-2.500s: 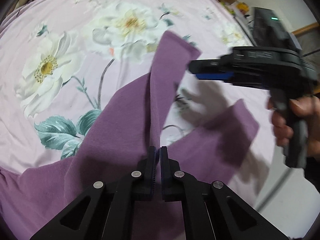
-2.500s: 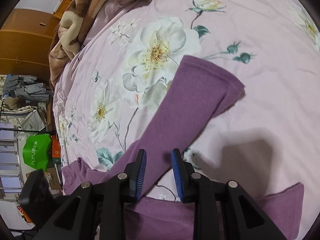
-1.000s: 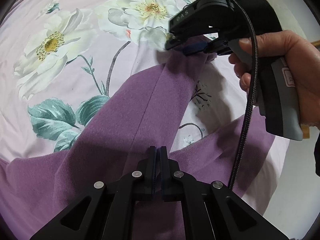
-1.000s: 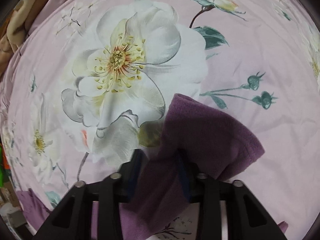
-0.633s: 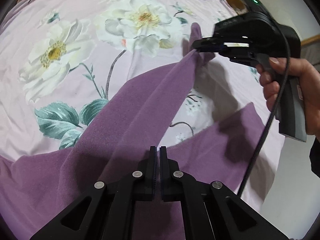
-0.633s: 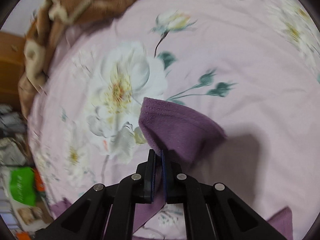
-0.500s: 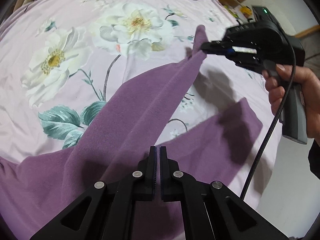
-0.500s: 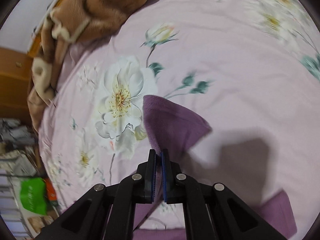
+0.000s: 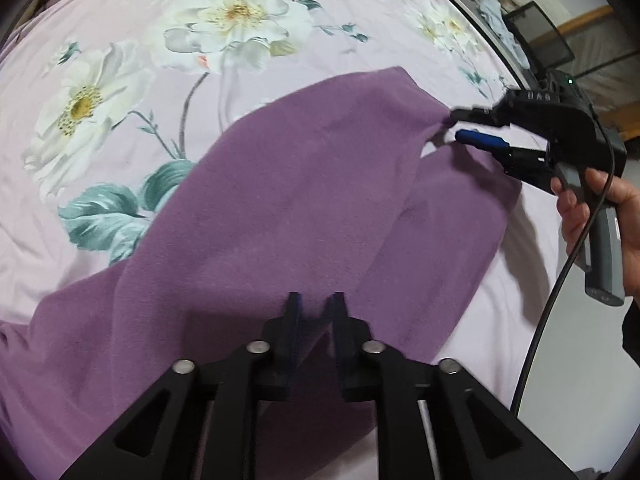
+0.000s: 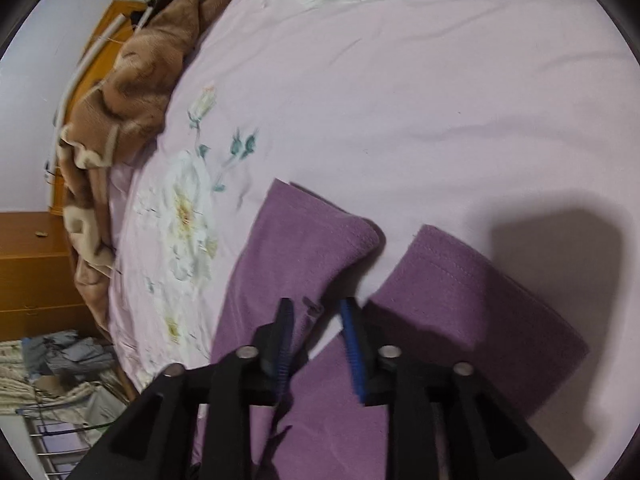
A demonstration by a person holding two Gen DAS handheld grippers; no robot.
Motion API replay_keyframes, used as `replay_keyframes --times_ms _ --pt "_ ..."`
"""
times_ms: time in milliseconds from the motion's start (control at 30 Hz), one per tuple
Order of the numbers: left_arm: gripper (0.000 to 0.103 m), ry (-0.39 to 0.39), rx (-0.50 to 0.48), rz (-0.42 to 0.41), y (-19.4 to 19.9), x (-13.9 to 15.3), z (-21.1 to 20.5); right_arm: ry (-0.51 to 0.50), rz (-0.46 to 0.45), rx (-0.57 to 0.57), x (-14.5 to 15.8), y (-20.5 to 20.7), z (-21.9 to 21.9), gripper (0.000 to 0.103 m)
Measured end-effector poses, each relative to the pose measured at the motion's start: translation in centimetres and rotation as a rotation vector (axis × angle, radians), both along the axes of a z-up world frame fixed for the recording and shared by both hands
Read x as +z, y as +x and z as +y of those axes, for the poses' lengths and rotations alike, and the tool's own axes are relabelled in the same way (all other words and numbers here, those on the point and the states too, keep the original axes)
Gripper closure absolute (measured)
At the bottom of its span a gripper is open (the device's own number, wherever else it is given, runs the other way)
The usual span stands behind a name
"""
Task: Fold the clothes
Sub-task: 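Fold the leg end over onto the stack with the right tool and release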
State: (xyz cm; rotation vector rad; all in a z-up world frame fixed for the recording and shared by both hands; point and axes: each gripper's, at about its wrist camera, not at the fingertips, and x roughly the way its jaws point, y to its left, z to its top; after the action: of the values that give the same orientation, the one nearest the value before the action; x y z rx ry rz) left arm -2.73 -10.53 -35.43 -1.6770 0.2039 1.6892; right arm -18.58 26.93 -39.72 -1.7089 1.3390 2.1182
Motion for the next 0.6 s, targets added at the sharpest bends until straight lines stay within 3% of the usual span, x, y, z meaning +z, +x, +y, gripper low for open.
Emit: replay_keyframes --times_ms 133,333,367,433,467,567,600 --pt "0.052 0.006 -0.004 0.004 1.0 0.7 0.4 -0.057 0.018 -0.023 -0.6 -0.7 0.2 0.071" --pt "0.055 -0.035 -0.032 0.024 1.4 -0.8 2.4 -0.104 -0.051 -0.066 -3.2 -1.4 1.7 0.070" --pt "0.056 -0.040 -0.035 0.034 1.5 -0.8 2.5 -0.111 -0.055 -0.069 -3.3 -1.2 1.8 0.070" --pt "0.074 -0.059 -0.036 0.052 1.7 -0.8 2.6 -0.124 -0.062 -0.074 -3.6 -1.0 2.0 0.072" --pt "0.090 -0.065 -0.029 0.049 1.6 -0.9 2.6 -0.130 -0.065 -0.077 -3.8 -0.8 2.1 0.072" --pt "0.097 -0.054 0.020 0.024 0.7 -0.7 1.8 -0.139 -0.063 -0.062 -3.8 -1.0 2.1 0.072" --pt "0.098 -0.047 0.036 0.019 0.4 -0.5 1.5 -0.140 -0.061 -0.054 -3.8 -1.1 2.1 0.077"
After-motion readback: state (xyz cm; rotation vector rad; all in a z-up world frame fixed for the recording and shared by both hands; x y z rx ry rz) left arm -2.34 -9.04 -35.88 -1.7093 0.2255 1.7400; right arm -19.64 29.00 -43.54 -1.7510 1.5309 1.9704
